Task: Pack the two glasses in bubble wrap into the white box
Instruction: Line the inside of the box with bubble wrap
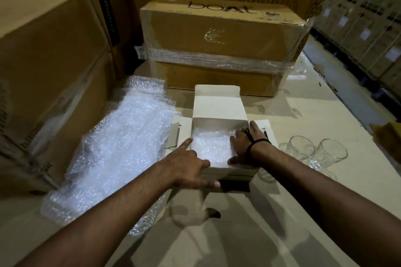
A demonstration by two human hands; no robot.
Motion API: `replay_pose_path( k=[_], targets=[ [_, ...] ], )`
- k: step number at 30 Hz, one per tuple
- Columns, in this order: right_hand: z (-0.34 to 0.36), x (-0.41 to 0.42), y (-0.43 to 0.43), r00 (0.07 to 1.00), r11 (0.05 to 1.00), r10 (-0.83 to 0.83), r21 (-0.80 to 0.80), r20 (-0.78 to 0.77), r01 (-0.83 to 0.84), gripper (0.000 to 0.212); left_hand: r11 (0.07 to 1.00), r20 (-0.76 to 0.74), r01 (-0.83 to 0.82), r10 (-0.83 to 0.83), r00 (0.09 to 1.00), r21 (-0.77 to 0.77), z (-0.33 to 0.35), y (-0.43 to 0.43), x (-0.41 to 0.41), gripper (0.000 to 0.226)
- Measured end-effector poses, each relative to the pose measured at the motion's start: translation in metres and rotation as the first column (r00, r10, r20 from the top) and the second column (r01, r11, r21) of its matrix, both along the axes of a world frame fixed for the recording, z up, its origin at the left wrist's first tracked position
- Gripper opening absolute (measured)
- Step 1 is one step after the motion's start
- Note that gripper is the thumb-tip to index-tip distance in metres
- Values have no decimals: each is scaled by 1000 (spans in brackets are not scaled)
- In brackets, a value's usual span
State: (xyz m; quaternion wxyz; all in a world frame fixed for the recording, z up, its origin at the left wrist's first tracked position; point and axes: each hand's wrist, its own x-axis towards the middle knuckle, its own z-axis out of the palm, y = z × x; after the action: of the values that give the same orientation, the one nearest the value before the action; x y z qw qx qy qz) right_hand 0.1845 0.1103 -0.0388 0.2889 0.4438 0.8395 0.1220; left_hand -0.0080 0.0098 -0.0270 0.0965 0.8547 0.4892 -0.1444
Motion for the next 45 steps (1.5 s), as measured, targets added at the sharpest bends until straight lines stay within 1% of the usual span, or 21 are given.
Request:
replay_pose_path(
  k=[3,5,6,8,10,11,12,15,17,18,20,22,24,26,28,30,35,38,40,42,45],
  targets=[
    [-6,2,-1,998,999,-42,-33,38,43,88,999,-14,-5,5,1000,-32,-2,3,0,81],
    [0,2,2,1000,997,-31,-70,0,31,83,998,-5,-14,13,1000,-60,-1,4,0,82],
    [6,4,4,999,996,-30,-89,-30,28,80,996,24,-25,27,999,-82,-1,3,-1,81],
    [27,10,8,996,995,-14,-97,-90,6,72,995,154,-61,73,985,-76,5,5,-3,73],
    [44,16,12,997,995,10,-98,-81,-18,66,993,247,-110,96,964,42,12,14,-5,52],
    [48,18,13,999,992,10,-122,-44,-16,64,988,209,-123,101,973,95,14,22,-4,44],
    [49,19,14,1000,989,18,-148,-1,-18,64,985,122,-122,106,987,126,15,30,-4,40],
    [47,10,17,980,988,69,-147,186,-41,71,987,-189,-124,141,972,99,10,54,6,53],
    [41,0,17,955,991,81,-127,284,-47,78,984,-327,-165,176,928,62,0,62,14,60],
    [34,-2,16,951,991,80,-125,299,-44,77,980,-369,-188,196,908,59,-5,64,18,58],
    [19,2,14,983,989,35,-149,179,-8,69,975,-420,-210,220,881,71,-12,66,24,52],
    [10,6,15,997,992,21,-126,72,-12,66,975,-422,-202,221,880,88,-14,68,26,50],
    [20,2,14,987,979,34,-205,155,-2,60,977,-383,-193,211,899,86,-14,69,22,51],
    [31,-3,13,967,984,86,-171,239,-45,62,979,-313,-176,199,929,100,-9,69,16,53],
    [37,2,15,973,987,87,-154,215,-55,52,979,-257,-167,193,947,118,-4,68,12,50],
    [36,7,11,956,978,160,-168,247,-120,43,982,-285,-157,181,941,105,-2,64,9,44],
    [26,2,3,941,983,73,-182,331,-13,56,983,-360,-166,184,915,81,-7,63,13,35],
    [33,0,2,953,989,37,-150,302,9,62,978,-322,-183,206,924,99,-6,62,12,51],
    [35,-4,4,978,995,78,-80,192,-64,66,973,-305,-199,227,925,119,-6,61,14,69],
    [30,-8,0,980,990,138,-16,142,-137,69,965,-321,-226,258,911,134,-8,59,21,82],
    [11,-11,-5,986,990,138,-33,88,-136,56,956,-355,-261,291,888,131,-14,58,31,78]
  ],
)
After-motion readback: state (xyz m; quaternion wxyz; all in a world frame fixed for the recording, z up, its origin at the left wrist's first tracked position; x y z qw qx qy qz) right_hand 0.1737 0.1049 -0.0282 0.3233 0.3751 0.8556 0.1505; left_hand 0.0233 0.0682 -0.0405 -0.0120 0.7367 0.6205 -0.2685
